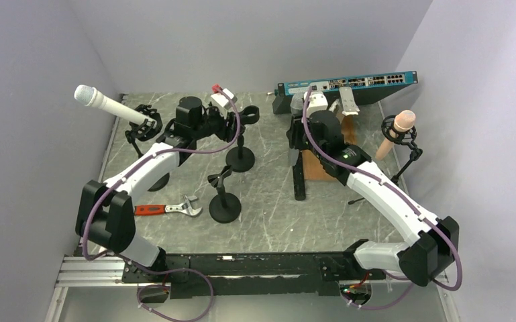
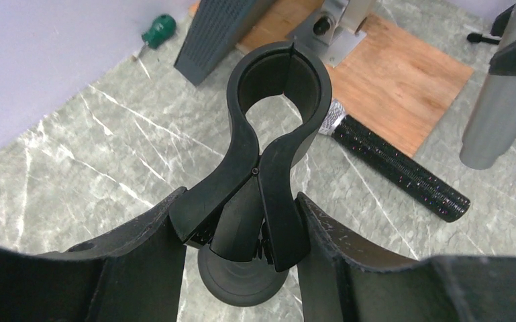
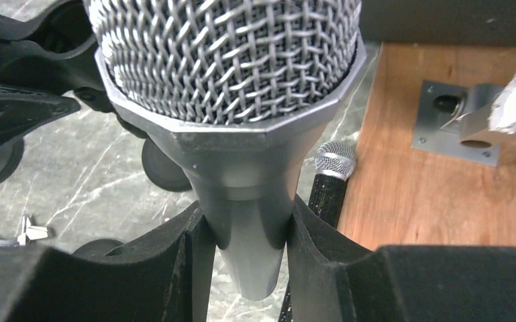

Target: Remove the microphone from the stand

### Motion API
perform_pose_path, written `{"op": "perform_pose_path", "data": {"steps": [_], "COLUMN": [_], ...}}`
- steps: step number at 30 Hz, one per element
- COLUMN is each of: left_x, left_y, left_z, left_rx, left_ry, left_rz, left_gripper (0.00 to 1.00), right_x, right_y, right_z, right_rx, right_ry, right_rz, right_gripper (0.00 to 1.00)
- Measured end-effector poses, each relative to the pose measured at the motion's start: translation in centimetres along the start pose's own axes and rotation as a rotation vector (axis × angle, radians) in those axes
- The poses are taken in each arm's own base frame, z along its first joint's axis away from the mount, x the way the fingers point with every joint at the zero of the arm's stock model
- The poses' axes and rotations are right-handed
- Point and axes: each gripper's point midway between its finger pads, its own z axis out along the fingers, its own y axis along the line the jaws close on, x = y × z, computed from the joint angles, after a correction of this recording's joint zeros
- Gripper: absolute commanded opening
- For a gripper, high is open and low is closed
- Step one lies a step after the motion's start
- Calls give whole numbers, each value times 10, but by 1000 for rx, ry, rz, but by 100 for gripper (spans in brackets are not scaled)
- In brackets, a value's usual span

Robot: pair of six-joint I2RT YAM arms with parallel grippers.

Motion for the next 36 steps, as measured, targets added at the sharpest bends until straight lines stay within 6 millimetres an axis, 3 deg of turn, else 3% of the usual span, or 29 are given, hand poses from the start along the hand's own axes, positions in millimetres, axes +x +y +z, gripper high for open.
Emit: {"op": "perform_pose_path", "data": {"steps": [4, 9, 13, 17, 19, 21, 25, 36], "left_x": [32, 33, 32, 32, 34, 37, 26, -63], "left_y": [2, 5, 5, 5, 4, -3, -14, -40], "left_z": [12, 16, 15, 10, 3, -6, -23, -82], "left_rx": [8, 5, 6, -5, -18, -14, -8, -31], "left_ry": [78, 75, 81, 101, 128, 160, 167, -36], "left_rz": [-31, -32, -37, -50, -67, -97, -123, -54], "left_gripper": [0, 0, 41, 65, 85, 98, 99, 99], "right_x": [19, 53, 72, 95, 113, 130, 161, 193], "right_y": [3, 1, 2, 5, 7, 7, 5, 0], "right_z": [10, 21, 23, 32, 41, 49, 62, 97], "right_rx": [-3, 8, 3, 2, 10, 23, 62, 162], "right_ry": [65, 187, 257, 352, 426, 493, 607, 706], "right_rz": [25, 26, 29, 40, 46, 50, 64, 80], "right_gripper": [0, 0, 0, 0, 0, 0, 0, 2]}}
